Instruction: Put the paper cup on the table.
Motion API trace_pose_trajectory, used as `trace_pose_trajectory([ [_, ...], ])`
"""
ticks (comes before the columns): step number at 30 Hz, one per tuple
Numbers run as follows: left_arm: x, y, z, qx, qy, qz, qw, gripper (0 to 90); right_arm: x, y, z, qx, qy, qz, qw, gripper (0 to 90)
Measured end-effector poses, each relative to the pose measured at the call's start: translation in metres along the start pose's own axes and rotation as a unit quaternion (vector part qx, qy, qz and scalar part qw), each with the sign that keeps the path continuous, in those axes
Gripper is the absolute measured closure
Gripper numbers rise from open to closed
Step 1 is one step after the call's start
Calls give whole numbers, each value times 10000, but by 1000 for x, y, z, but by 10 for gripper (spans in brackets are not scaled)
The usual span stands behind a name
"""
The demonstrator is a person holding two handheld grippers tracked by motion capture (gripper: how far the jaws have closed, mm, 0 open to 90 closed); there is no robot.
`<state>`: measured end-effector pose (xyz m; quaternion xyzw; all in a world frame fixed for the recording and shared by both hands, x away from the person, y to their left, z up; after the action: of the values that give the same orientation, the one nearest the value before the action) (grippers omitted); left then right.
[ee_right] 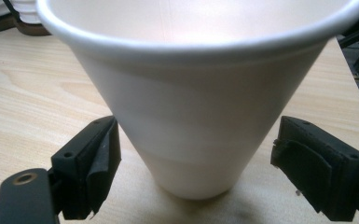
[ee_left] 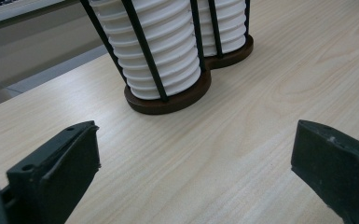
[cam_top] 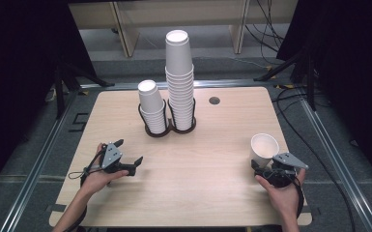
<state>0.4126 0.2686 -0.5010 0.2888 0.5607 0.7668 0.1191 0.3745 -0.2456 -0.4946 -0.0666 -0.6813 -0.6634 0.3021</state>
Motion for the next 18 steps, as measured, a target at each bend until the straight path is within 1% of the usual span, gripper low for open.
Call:
trace_pose_trajectory([
  [1, 0, 0, 0, -2, 5, -11, 10000, 7, 0, 0, 0, -14, -9, -29, 10000, 153],
  [2, 0, 0, 0, -1, -1, -3, 10000, 7, 1, -1, -1, 35, -21, 46, 10000, 153],
  [3, 1, 0, 0, 2, 1, 4, 10000, 7, 2, -2, 0, -27, -18, 69, 10000, 153],
  [4, 1, 0, 0, -4, 3, 6, 10000, 7, 2, -2, 1, -36, 8, 72, 10000, 153],
  [5, 1, 0, 0, -1, 3, 15, 10000, 7, 3, -4, 2, -157, 23, 124, 9998, 153],
  [6, 1, 0, 0, 0, -1, 6, 10000, 7, 4, -4, 0, -5, 39, 136, 9999, 153],
  [7, 0, 0, 0, 0, -3, 0, 10000, 8, 5, -5, 0, -16, -34, 133, 9999, 153],
  [8, 0, 0, 0, -1, -4, -11, 10000, 7, 7, -7, 3, -183, 6, 207, 9996, 154],
  [9, 0, 0, 0, -1, 4, -9, 10000, 7, 7, -8, 1, -56, 7, 159, 9999, 154],
  [10, 0, 0, 0, -2, -4, -10, 10000, 7, 9, -9, 2, -155, -25, 166, 9997, 153],
  [11, 0, 0, 0, -5, -12, -4, 10000, 8, 10, -9, 0, -39, -52, 153, 9999, 153],
  [12, 0, 0, 0, -9, -9, -6, 10000, 7, 11, -10, -1, -42, -54, 142, 9999, 153],
  [13, 2, -1, -1, 73, 59, 60, 9999, 7, 12, -11, 0, -136, -13, 137, 9998, 154],
  [14, 2, -2, -2, 132, 21, 76, 9999, 7, 15, -12, 1, -216, -56, 195, 9996, 153],
  [15, 2, -2, -2, 123, 22, 86, 9999, 7, 15, -12, -2, 13, -75, 149, 9999, 153],
  [16, 1, -2, -1, 75, 11, 46, 10000, 7, 16, -13, -2, -16, -54, 125, 9999, 154],
  [17, 1, -2, 0, 7, 8, 6, 10000, 7, 18, -15, 1, -215, -63, 191, 9996, 153],
  [18, 1, -2, 0, 2, 9, 8, 10000, 7, 19, -16, 0, -125, -53, 197, 9997, 153],
])
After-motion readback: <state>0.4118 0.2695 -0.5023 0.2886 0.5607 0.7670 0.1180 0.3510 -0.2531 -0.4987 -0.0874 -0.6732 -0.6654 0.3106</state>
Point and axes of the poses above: each handheld gripper's, and its own axes: x roughly backward along the jaws, y roughly out of its top, z roughly to its left, the point moved 3 cm from there along -x, roughly forward along the jaws, and after that the axes turned 2 degrees about y, right-handed, at the moved point
